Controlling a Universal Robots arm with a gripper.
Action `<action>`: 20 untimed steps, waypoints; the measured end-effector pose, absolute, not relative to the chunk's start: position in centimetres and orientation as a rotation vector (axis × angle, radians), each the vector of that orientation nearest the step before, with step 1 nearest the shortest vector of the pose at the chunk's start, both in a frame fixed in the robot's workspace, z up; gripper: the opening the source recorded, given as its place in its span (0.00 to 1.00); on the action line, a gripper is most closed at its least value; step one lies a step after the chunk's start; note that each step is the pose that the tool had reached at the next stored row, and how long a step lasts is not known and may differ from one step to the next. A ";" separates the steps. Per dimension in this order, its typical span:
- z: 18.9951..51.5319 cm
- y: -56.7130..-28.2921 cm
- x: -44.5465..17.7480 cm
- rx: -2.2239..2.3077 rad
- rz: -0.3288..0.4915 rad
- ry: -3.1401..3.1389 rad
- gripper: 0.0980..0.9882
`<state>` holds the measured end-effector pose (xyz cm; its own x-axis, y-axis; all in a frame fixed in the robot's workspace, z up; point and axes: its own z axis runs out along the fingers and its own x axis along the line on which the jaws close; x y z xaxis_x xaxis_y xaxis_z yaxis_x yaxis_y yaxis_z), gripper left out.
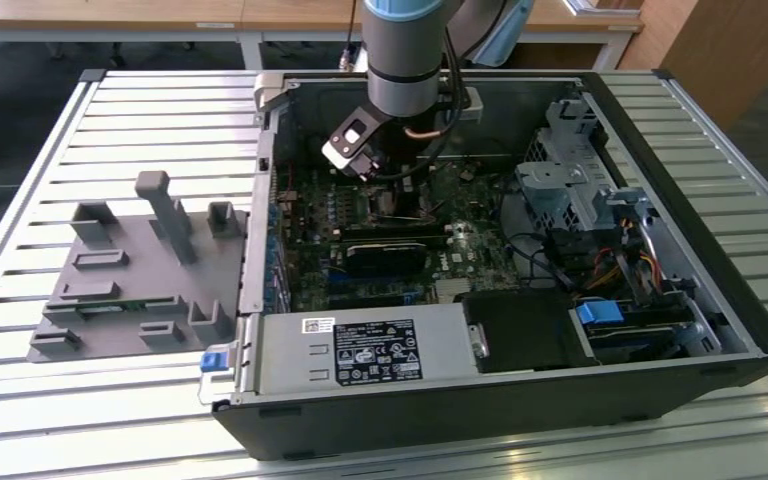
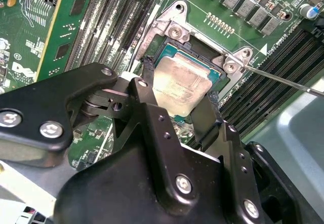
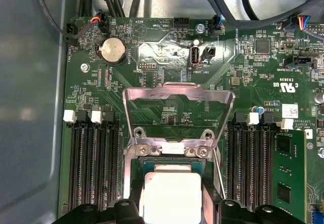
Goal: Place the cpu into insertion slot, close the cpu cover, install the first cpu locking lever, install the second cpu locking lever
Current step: 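Place the cpu into insertion slot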
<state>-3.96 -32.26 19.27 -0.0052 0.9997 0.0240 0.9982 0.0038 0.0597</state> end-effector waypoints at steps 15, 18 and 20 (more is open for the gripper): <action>19.4 -32.2 -4.0 2.199 0.092 2.207 0.58; 19.4 -32.1 -4.0 2.201 0.093 2.205 0.58; 19.4 -32.0 -4.0 2.203 0.092 2.202 0.58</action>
<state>-3.99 -31.96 19.35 0.0001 0.9997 0.0241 0.9982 -0.0015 0.0598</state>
